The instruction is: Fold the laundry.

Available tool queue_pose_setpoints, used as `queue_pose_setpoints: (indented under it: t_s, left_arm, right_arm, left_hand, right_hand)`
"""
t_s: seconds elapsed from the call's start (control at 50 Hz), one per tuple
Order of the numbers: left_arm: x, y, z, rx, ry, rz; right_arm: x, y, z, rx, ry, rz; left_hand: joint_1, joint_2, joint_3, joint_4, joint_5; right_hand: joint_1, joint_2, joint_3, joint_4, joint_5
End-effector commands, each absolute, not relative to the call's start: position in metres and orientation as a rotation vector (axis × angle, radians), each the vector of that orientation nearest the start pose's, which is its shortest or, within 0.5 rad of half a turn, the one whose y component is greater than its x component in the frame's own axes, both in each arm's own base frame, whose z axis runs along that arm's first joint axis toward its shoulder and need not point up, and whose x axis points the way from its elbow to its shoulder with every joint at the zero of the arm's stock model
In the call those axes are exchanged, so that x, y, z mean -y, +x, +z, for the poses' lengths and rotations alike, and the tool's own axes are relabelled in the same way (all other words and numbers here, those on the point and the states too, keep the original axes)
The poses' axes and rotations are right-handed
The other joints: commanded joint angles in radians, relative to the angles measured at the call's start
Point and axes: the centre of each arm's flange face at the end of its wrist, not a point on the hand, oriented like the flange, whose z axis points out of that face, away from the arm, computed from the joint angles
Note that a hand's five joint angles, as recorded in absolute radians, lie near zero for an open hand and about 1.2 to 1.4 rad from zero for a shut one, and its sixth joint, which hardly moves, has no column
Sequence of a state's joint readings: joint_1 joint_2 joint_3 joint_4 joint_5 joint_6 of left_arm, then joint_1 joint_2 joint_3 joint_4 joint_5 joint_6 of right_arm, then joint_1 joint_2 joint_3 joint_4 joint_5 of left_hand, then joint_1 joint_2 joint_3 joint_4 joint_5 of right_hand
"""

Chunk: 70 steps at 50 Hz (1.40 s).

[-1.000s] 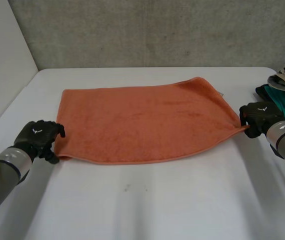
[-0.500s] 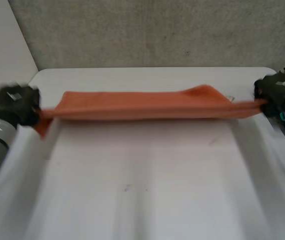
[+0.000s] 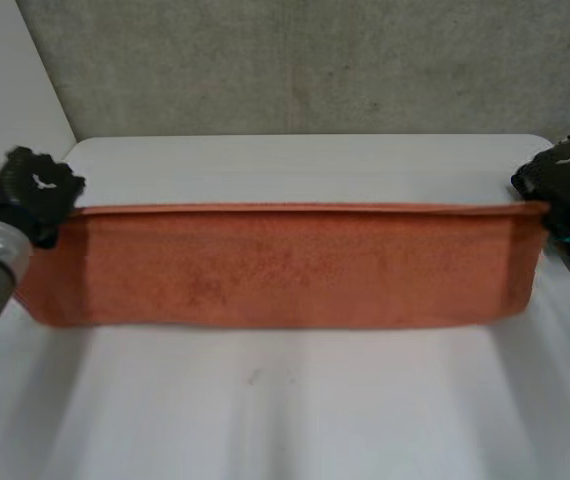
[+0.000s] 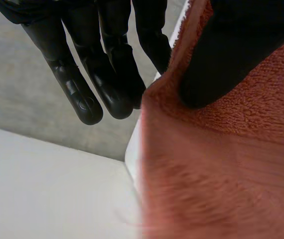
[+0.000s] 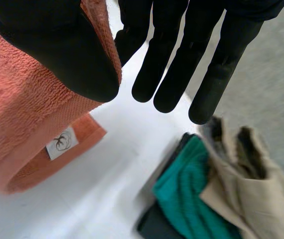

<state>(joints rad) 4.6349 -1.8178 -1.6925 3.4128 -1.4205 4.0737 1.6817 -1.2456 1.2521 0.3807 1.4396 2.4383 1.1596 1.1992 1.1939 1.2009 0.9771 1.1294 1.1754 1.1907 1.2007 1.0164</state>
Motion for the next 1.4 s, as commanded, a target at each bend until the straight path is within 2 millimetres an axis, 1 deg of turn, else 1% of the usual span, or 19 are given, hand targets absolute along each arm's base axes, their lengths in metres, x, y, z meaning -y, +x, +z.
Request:
queue_pose_setpoints:
  t_s: [0.02, 0.08, 0.1, 0.12, 0.2, 0.28, 0.34, 0.4, 0.56, 0.66, 0.72, 0.82, 0.88, 0.94, 1.08, 1.12, 1.24, 1.38, 1.4]
  left_arm:
    - [0.385, -0.205, 0.234, -1.553, 1.116, -1.88]
    - [0.412, -0.218, 0.284, -1.35, 0.999, -2.044]
    - [0.417, -0.221, 0.3, -1.288, 0.954, -2.099]
    - [0.425, -0.225, 0.33, -1.164, 0.858, -2.215]
    - [0.431, -0.217, 0.395, -0.893, 0.56, -2.454]
    - [0.424, -0.207, 0.424, -0.776, 0.372, -2.548]
    - [0.424, -0.208, 0.417, -0.821, 0.383, -2.543]
    - [0.427, -0.209, 0.384, -0.946, 0.443, -2.503]
    - [0.417, -0.218, 0.3, -1.222, 0.648, -2.415]
    - [0.397, -0.221, 0.234, -1.439, 0.818, -2.321]
    - [0.387, -0.221, 0.21, -1.525, 0.873, -2.276]
    - [0.352, -0.216, 0.164, -1.726, 0.996, -2.136]
    - [0.316, -0.205, 0.162, -1.818, 1.082, -1.986]
    - [0.285, -0.192, 0.165, -1.893, 1.178, -1.801]
    - [0.216, -0.167, 0.182, -2.132, 1.402, -1.342]
    - [0.197, -0.164, 0.185, -2.233, 1.478, -1.196]
    - [0.204, -0.173, 0.192, -2.183, 1.512, -1.271]
    - [0.252, -0.208, 0.185, -1.991, 1.53, -1.491]
    - [0.267, -0.215, 0.184, -1.955, 1.512, -1.549]
  right_arm:
    - [0.373, 0.204, 0.263, -2.507, -1.135, -2.033]
    - [0.399, 0.218, 0.3, -2.276, -0.907, -2.356]
    - [0.411, 0.219, 0.326, -2.097, -0.746, -2.531]
    - [0.416, 0.22, 0.34, -1.977, -0.661, -2.617]
    - [0.422, 0.22, 0.388, -1.526, -0.391, -2.849]
    - [0.421, 0.221, 0.406, -1.337, -0.31, -2.942]
    - [0.423, 0.222, 0.399, -1.386, -0.322, -2.917]
    - [0.424, 0.223, 0.387, -1.449, -0.352, -2.876]
    - [0.429, 0.231, 0.319, -1.729, -0.544, -2.621]
    - [0.428, 0.236, 0.253, -1.918, -0.687, -2.4]
    - [0.423, 0.233, 0.219, -2.059, -0.756, -2.272]
    - [0.405, 0.227, 0.191, -2.248, -0.919, -2.102]
    - [0.379, 0.206, 0.174, -2.446, -1.124, -1.904]
    - [0.358, 0.181, 0.175, -2.583, -1.252, -1.767]
    - [0.298, 0.148, 0.191, -2.717, -1.611, -1.439]
    - [0.292, 0.146, 0.191, -2.711, -1.657, -1.388]
    - [0.298, 0.149, 0.192, -2.707, -1.578, -1.478]
    - [0.333, 0.161, 0.176, -2.673, -1.333, -1.643]
    - [0.34, 0.169, 0.172, -2.649, -1.313, -1.669]
  left_hand:
    - [0.237, 0.197, 0.202, 0.195, 0.245]
    - [0.237, 0.197, 0.202, 0.195, 0.245]
    - [0.237, 0.197, 0.202, 0.195, 0.245]
    - [0.237, 0.197, 0.202, 0.195, 0.245]
    - [0.237, 0.197, 0.202, 0.195, 0.245]
    - [0.237, 0.197, 0.202, 0.195, 0.245]
    - [0.237, 0.197, 0.202, 0.195, 0.245]
    - [0.237, 0.197, 0.202, 0.195, 0.245]
    - [0.237, 0.197, 0.202, 0.195, 0.245]
    - [0.237, 0.197, 0.202, 0.195, 0.245]
    - [0.237, 0.197, 0.202, 0.195, 0.245]
    - [0.237, 0.197, 0.202, 0.195, 0.245]
    - [0.237, 0.197, 0.202, 0.195, 0.245]
    - [0.237, 0.197, 0.202, 0.195, 0.245]
    - [0.237, 0.197, 0.202, 0.195, 0.245]
    - [0.237, 0.197, 0.202, 0.195, 0.245]
    - [0.237, 0.197, 0.202, 0.195, 0.245]
    - [0.237, 0.197, 0.202, 0.195, 0.245]
    - [0.237, 0.197, 0.202, 0.195, 0.245]
  right_hand:
    - [0.267, 0.221, 0.206, 0.196, 0.205]
    - [0.267, 0.221, 0.206, 0.196, 0.205]
    - [0.267, 0.221, 0.206, 0.196, 0.205]
    - [0.267, 0.221, 0.206, 0.196, 0.205]
    - [0.267, 0.221, 0.206, 0.196, 0.205]
    - [0.267, 0.221, 0.206, 0.196, 0.205]
    - [0.267, 0.221, 0.206, 0.196, 0.205]
    - [0.267, 0.221, 0.206, 0.196, 0.205]
    - [0.267, 0.221, 0.206, 0.196, 0.205]
    - [0.267, 0.221, 0.206, 0.196, 0.205]
    - [0.267, 0.221, 0.206, 0.196, 0.205]
    - [0.267, 0.221, 0.206, 0.196, 0.205]
    - [0.267, 0.221, 0.206, 0.196, 0.205]
    - [0.267, 0.221, 0.206, 0.196, 0.205]
    - [0.267, 0.221, 0.206, 0.196, 0.205]
    - [0.267, 0.221, 0.206, 0.196, 0.205]
    - [0.267, 0.221, 0.206, 0.196, 0.205]
    - [0.267, 0.221, 0.206, 0.196, 0.205]
    - [0.267, 0.221, 0.206, 0.196, 0.205]
